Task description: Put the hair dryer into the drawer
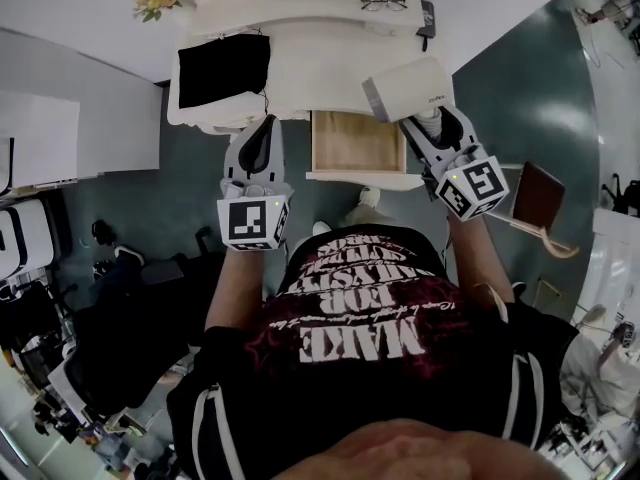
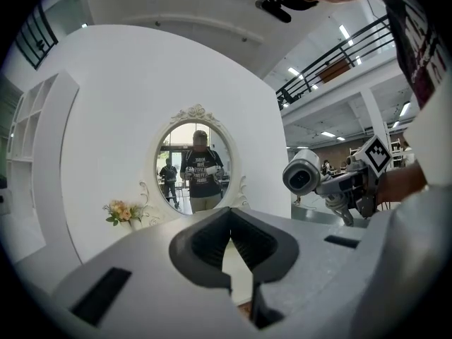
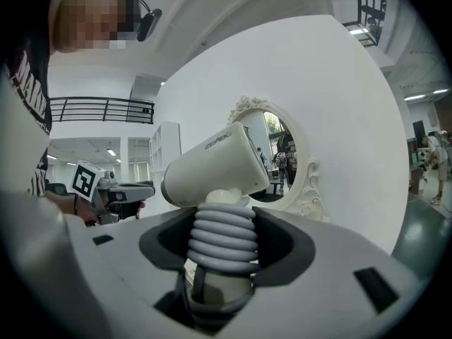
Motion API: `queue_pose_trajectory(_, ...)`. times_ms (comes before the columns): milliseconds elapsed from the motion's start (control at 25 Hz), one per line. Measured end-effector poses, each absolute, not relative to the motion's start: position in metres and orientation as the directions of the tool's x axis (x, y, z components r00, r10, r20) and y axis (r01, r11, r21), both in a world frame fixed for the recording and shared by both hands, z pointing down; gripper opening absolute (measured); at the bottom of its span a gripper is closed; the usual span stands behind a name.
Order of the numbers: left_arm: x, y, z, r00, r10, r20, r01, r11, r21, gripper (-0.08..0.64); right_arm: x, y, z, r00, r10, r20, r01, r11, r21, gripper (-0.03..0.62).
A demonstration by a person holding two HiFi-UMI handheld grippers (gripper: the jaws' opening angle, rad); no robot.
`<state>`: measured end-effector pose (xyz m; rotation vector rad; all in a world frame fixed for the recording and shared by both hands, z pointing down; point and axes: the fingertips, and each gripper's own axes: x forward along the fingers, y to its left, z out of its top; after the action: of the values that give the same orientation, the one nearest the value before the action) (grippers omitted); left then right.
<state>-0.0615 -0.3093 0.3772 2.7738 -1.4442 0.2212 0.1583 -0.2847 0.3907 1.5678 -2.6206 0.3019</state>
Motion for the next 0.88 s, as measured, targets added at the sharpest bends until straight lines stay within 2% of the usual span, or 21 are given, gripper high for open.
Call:
queue_pose_trajectory(240, -0.061, -0.323, 0.388, 0.539, -0.825, 0.167, -0.827, -0.557, -0.081, 0.003, 0.154, -0.3, 0.42, -0.495, -0.845, 0.202, -0.868, 0.468, -0.167, 0.241)
queue_pose_trajectory(560, -0.069, -0.343, 0.407, 0.473, -0.86, 0.193, -0.841, -0.506, -0.194, 0.003, 0.151, -0.31, 0.446, -0.51, -0.828, 0.233, -0.859, 0.476, -0.189, 0.241)
queue_pose_trajectory(880, -0.062, -0.349, 0.416, 0.461, -0.865, 0.197, -0.872, -0.483, -0.076, 0.003, 0.164, -0.312, 0.448, -0.514, -0.825, 0.236, -0.857, 0.479, -0.191, 0.241)
